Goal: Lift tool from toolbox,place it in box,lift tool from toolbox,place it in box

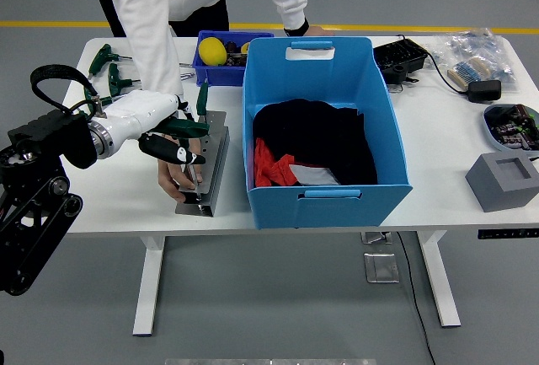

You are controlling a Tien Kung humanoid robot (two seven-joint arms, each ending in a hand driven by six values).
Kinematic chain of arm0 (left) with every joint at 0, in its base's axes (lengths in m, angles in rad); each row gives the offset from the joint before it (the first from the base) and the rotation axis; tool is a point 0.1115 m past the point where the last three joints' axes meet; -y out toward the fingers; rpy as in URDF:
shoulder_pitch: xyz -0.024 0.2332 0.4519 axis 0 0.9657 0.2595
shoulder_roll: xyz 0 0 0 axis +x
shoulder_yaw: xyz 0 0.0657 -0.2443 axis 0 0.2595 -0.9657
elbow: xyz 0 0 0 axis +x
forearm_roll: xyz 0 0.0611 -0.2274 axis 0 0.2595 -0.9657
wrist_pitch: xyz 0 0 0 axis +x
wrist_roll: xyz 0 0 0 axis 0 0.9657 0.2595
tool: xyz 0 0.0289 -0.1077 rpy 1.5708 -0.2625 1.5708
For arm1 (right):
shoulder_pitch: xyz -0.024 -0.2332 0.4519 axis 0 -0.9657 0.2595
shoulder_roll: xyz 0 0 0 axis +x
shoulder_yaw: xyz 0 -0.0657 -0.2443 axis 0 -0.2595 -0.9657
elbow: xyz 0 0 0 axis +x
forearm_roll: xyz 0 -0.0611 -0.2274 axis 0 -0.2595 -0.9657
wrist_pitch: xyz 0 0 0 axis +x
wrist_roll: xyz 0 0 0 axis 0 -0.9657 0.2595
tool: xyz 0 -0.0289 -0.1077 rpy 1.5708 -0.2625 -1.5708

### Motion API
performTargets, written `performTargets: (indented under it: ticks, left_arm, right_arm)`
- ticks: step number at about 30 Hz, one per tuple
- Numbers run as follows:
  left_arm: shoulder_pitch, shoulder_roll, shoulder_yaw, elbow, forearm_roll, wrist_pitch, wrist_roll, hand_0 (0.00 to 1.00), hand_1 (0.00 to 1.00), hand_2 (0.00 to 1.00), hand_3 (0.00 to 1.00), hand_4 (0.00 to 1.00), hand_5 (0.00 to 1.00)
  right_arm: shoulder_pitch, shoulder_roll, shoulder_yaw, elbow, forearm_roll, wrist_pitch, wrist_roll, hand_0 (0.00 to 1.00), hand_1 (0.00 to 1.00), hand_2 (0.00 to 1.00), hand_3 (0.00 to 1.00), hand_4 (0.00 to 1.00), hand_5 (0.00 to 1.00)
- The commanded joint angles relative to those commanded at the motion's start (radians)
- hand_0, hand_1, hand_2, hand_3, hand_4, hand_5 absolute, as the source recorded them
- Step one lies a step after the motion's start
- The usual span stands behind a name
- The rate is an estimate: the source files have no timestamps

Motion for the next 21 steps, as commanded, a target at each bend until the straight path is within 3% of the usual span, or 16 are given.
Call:
performTargets:
  ticks: [2,3,8,9,14,15,20,21]
  left_arm:
    - [-0.001,0.000,0.001,0.006,0.000,0.010,0.007,0.420,0.364,0.312,0.533,0.998,0.620]
    - [-0.003,0.001,0.002,0.010,0.000,0.013,0.011,0.350,0.276,0.252,0.444,0.998,0.639]
    - [-0.008,0.005,0.003,0.017,0.000,0.019,0.019,0.350,0.276,0.252,0.444,0.998,0.639]
    - [-0.010,0.005,0.005,0.018,0.000,0.020,0.021,0.306,0.218,0.208,0.350,0.998,0.640]
    - [-0.019,0.008,0.016,0.027,0.000,0.030,0.025,0.306,0.218,0.208,0.350,0.998,0.640]
    - [-0.020,0.008,0.017,0.029,0.000,0.033,0.026,0.280,0.179,0.180,0.278,0.998,0.684]
    - [-0.024,0.008,0.028,0.042,0.000,0.052,0.034,0.280,0.179,0.180,0.278,0.998,0.684]
    - [-0.024,0.008,0.030,0.045,0.000,0.055,0.037,0.258,0.143,0.147,0.231,0.998,0.696]
  right_arm:
    - [0.000,0.000,0.000,0.000,0.000,0.000,0.000,0.733,0.719,0.787,0.669,0.900,0.715]
    - [0.000,0.000,0.000,0.000,-0.001,0.000,0.000,0.733,0.720,0.787,0.668,0.900,0.715]
    - [0.000,-0.001,-0.001,0.000,-0.001,0.000,0.001,0.733,0.720,0.787,0.668,0.900,0.715]
    - [0.000,-0.001,-0.001,0.000,0.000,0.000,0.002,0.733,0.720,0.787,0.666,0.900,0.714]
    - [0.002,-0.002,-0.002,0.000,0.003,-0.001,0.003,0.733,0.720,0.787,0.666,0.900,0.714]
    - [0.002,-0.002,-0.002,0.000,0.003,-0.001,0.003,0.733,0.719,0.785,0.666,0.900,0.714]
    - [0.003,-0.003,-0.002,0.000,0.001,0.000,0.003,0.733,0.719,0.785,0.666,0.900,0.714]
    - [0.003,-0.003,-0.002,0.000,0.001,0.000,0.003,0.733,0.719,0.785,0.665,0.901,0.715]
